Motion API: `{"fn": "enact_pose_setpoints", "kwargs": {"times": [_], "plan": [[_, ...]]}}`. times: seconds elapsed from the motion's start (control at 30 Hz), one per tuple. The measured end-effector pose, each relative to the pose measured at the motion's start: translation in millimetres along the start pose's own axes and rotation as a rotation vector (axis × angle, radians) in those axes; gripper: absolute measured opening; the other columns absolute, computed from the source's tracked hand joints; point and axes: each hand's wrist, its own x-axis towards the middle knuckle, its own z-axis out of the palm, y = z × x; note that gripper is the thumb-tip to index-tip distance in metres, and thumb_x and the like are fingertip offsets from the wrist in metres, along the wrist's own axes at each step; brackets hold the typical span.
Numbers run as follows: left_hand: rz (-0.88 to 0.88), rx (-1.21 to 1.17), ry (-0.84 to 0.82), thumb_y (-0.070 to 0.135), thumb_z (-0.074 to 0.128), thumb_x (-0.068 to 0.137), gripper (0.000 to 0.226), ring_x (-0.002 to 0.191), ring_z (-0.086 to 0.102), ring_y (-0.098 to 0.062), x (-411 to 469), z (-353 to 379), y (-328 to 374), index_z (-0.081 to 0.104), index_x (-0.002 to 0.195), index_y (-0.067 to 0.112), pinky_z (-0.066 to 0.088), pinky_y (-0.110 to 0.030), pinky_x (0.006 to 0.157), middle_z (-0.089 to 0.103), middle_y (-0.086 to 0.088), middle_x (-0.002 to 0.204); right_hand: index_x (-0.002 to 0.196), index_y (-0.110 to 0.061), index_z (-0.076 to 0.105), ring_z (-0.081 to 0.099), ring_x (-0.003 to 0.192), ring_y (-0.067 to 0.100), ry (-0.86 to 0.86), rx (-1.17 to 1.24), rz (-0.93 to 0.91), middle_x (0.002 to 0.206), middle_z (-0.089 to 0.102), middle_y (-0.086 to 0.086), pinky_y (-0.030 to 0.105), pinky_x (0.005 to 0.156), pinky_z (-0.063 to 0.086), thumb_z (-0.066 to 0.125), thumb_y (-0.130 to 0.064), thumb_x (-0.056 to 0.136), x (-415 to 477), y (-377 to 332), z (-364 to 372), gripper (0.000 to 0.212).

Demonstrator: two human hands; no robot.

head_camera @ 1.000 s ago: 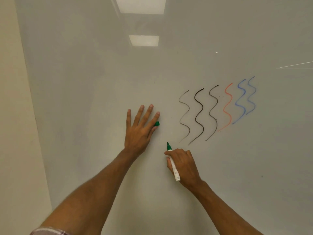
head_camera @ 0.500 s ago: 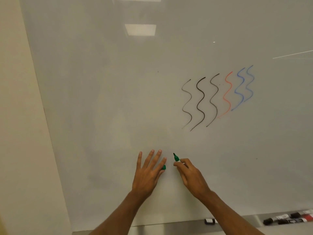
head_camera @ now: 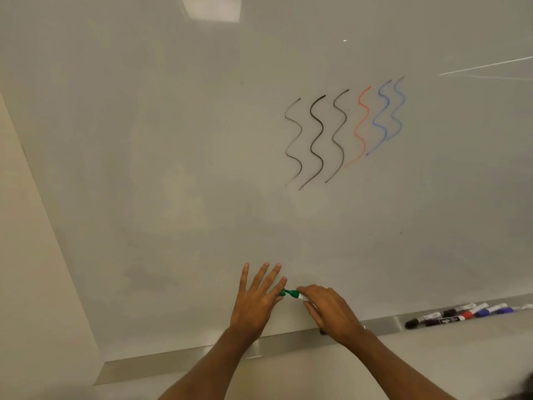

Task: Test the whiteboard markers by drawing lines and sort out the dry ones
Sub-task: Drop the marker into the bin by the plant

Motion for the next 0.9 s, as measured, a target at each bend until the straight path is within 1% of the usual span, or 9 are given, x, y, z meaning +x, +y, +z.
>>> {"fn": "enact_pose_setpoints", "kwargs": {"times": [0.1,0.23,0.3,0.37,0.47,0.6,0.67,0.8,0.9], "plan": [[0.009,-0.031,-0.027,0.037,0.083,0.073,0.059,0.132,0.049,-0.031,2.5,5.7,19.6,0.064,0.127,0.025,0.025,-0.064,0.106,0.053,-0.007,0.143,0.114,-0.020,0.061,0.065,0.075,0.014,-0.017,-0.012,0.022,0.094,0.069,-0.002,0.029,0.062,0.053,0.054,-0.019,0.087,-14.1,8.8,-2.2,0.028],[0.063,-0.058,-0.062,0.035,0.083,0.072,0.050,0.127,0.054,-0.028,9.9,13.0,45.3,0.068,0.119,0.025,0.027,-0.065,0.104,0.061,-0.003,0.133,0.110,-0.019,0.065,0.066,0.078,0.013,-0.043,-0.037,0.048,0.096,0.070,-0.002,0.026,0.065,0.052,0.061,-0.018,0.083,-32.5,16.0,-10.0,0.027],[0.085,-0.061,-0.098,0.035,0.084,0.072,0.043,0.118,0.061,-0.024,13.2,17.5,61.2,0.071,0.112,0.025,0.027,-0.062,0.104,0.070,0.003,0.118,0.107,-0.018,0.067,0.066,0.078,0.014,-0.045,-0.030,0.066,0.095,0.070,-0.002,0.025,0.065,0.050,0.071,-0.011,0.078,-42.7,24.2,-13.9,0.030],[0.076,-0.067,-0.191,0.035,0.090,0.064,0.045,0.103,0.068,-0.018,15.1,21.2,78.9,0.072,0.104,0.029,0.028,-0.052,0.101,0.075,0.009,0.095,0.104,-0.017,0.068,0.066,0.078,0.016,-0.026,0.005,0.113,0.092,0.071,-0.001,0.028,0.064,0.050,0.073,-0.004,0.075,-54.7,32.6,-18.4,0.032],[0.059,-0.097,-0.310,0.028,0.098,0.047,0.053,0.085,0.067,-0.013,20.8,25.7,109.5,0.070,0.093,0.033,0.026,-0.040,0.084,0.071,0.012,0.075,0.101,-0.015,0.069,0.066,0.079,0.018,0.020,0.058,0.192,0.091,0.070,0.000,0.032,0.064,0.052,0.067,0.002,0.071,-78.6,44.1,-26.9,0.035],[0.133,-0.073,-0.296,0.030,0.093,0.058,0.036,0.072,0.064,-0.011,33.6,31.6,156.1,0.069,0.085,0.032,0.024,-0.037,0.076,0.068,0.011,0.067,0.104,-0.011,0.069,0.062,0.085,0.014,0.047,0.136,0.257,0.094,0.070,0.002,0.030,0.074,0.053,0.063,-0.001,0.078,-119.3,69.7,-42.5,0.028],[0.193,-0.076,-0.289,0.031,0.092,0.062,0.032,0.069,0.064,-0.011,41.3,34.3,182.0,0.071,0.086,0.030,0.023,-0.037,0.075,0.068,0.010,0.066,0.105,-0.008,0.070,0.064,0.088,0.019,0.020,0.170,0.325,0.096,0.071,0.006,0.032,0.079,0.053,0.060,-0.003,0.082,-138.0,83.8,-57.4,0.025],[0.269,-0.063,-0.275,0.032,0.091,0.062,0.029,0.066,0.064,-0.012,55.7,45.8,230.6,0.071,0.083,0.028,0.023,-0.036,0.074,0.068,0.009,0.067,0.105,-0.006,0.070,0.065,0.087,0.027,-0.066,0.181,0.401,0.096,0.070,0.012,0.039,0.079,0.054,0.062,0.000,0.084,-172.2,112.6,-85.2,0.023],[0.292,-0.078,-0.275,0.031,0.088,0.068,0.027,0.066,0.062,-0.012,66.0,56.5,270.1,0.068,0.085,0.029,0.025,-0.037,0.076,0.065,0.010,0.068,0.112,-0.008,0.068,0.062,0.098,0.022,-0.107,0.176,0.510,0.105,0.069,0.010,0.024,0.086,0.046,0.059,-0.002,0.089,-198.7,134.4,-104.1,0.025]]}}
